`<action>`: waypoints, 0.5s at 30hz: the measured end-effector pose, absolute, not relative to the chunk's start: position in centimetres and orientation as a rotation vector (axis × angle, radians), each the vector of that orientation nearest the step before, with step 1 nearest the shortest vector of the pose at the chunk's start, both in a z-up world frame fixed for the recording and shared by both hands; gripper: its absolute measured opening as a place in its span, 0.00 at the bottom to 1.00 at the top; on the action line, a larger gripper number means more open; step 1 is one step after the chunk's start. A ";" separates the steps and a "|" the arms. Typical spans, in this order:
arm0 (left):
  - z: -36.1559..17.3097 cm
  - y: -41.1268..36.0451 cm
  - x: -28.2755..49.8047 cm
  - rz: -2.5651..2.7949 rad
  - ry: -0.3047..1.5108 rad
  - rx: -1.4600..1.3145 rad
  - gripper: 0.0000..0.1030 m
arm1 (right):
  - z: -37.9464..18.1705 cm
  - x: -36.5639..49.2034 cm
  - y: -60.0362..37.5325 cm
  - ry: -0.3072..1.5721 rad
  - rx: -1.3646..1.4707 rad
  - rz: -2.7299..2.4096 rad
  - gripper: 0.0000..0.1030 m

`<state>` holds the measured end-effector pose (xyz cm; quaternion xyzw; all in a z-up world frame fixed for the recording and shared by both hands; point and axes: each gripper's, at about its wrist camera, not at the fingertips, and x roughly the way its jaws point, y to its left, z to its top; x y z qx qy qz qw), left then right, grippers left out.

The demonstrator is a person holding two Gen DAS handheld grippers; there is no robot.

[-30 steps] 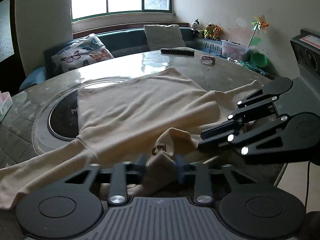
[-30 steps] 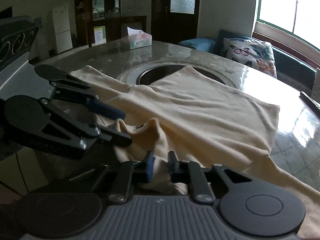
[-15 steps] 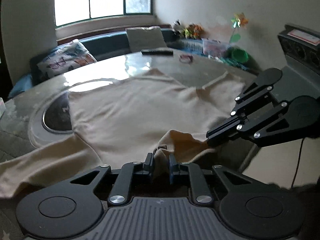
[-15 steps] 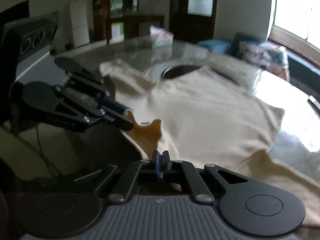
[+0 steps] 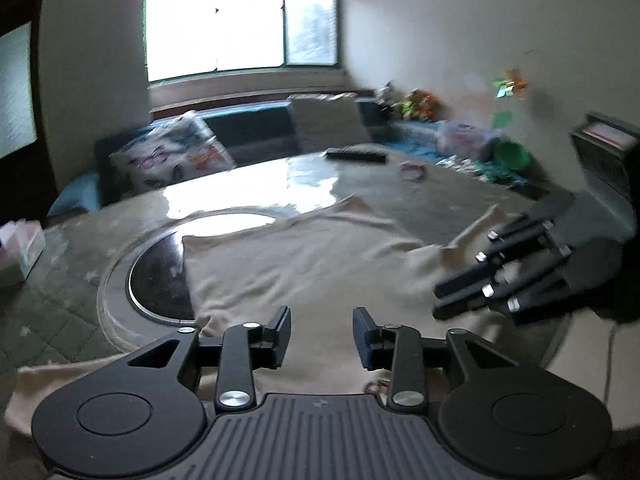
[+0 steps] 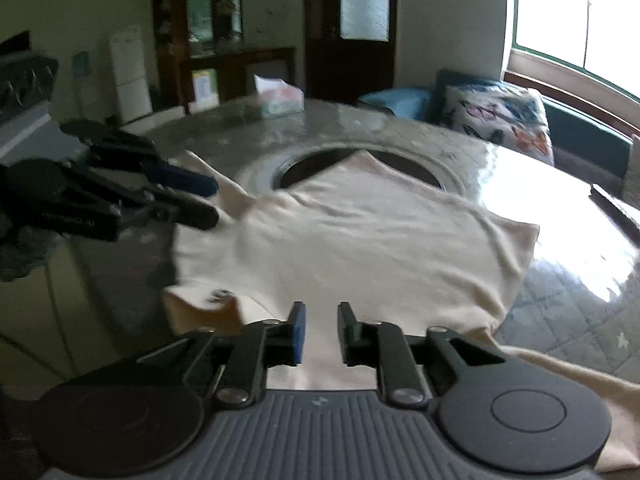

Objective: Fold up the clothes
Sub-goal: 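Lower the sweatshirt flat and open both grippers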

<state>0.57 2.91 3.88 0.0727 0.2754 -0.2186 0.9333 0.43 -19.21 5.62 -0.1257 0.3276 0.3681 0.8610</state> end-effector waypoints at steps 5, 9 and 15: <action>1.1 1.3 1.8 -0.451 0.628 0.167 0.36 | 3.7 0.2 -18.9 0.722 -0.274 0.773 0.30; -0.3 0.6 1.1 -0.464 0.649 0.209 0.41 | 3.5 0.4 -19.5 0.720 -0.259 0.752 0.37; -0.6 0.6 1.0 -0.452 0.651 0.198 0.43 | 4.0 3.4 -21.2 0.685 -0.187 0.629 0.39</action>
